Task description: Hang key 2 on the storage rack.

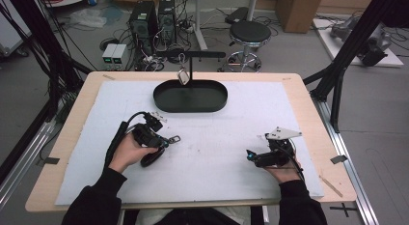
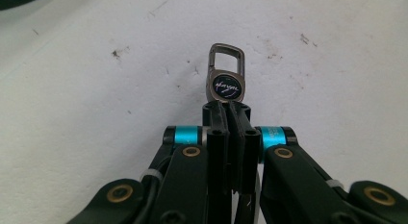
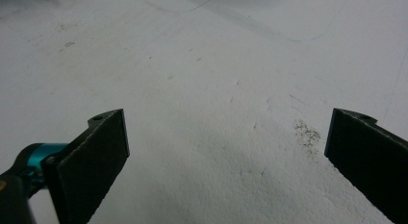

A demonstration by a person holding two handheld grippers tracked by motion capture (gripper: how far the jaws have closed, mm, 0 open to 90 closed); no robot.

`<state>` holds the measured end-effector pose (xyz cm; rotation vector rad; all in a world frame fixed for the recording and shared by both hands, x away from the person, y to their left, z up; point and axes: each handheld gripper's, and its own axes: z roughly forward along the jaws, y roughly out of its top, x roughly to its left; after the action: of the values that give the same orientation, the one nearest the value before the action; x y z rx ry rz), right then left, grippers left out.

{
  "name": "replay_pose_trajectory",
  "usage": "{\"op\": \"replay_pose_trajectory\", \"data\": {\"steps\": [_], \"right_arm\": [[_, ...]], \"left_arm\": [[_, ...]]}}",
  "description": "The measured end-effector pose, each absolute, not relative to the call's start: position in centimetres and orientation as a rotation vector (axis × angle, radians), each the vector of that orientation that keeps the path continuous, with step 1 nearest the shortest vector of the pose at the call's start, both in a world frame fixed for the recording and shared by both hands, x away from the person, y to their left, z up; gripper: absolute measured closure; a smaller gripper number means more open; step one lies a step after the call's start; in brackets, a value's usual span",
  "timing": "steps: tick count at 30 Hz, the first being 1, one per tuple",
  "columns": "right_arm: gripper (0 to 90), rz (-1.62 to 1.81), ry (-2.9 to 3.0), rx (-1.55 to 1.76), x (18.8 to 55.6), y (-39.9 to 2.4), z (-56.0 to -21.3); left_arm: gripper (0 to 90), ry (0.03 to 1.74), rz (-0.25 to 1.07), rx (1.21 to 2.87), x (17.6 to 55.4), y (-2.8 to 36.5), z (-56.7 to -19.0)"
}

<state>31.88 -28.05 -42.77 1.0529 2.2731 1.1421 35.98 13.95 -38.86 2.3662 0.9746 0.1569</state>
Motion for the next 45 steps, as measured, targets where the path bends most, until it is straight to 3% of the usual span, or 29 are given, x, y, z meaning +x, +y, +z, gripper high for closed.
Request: {"op": "replay_pose_trajectory", "data": {"steps": [35,45], "right_arm": [[0.8,1.151,2.274,1.047,31.8,-28.0,-42.7],[0.8,1.152,2.273,1.049,31.8,-28.0,-42.7]], "left_arm": [[85.8,0.913,0.409,2.236,39.2,14.7,-29.1],[85.9,0.899,0.406,2.216,40.7,15.2,-27.2]]}}
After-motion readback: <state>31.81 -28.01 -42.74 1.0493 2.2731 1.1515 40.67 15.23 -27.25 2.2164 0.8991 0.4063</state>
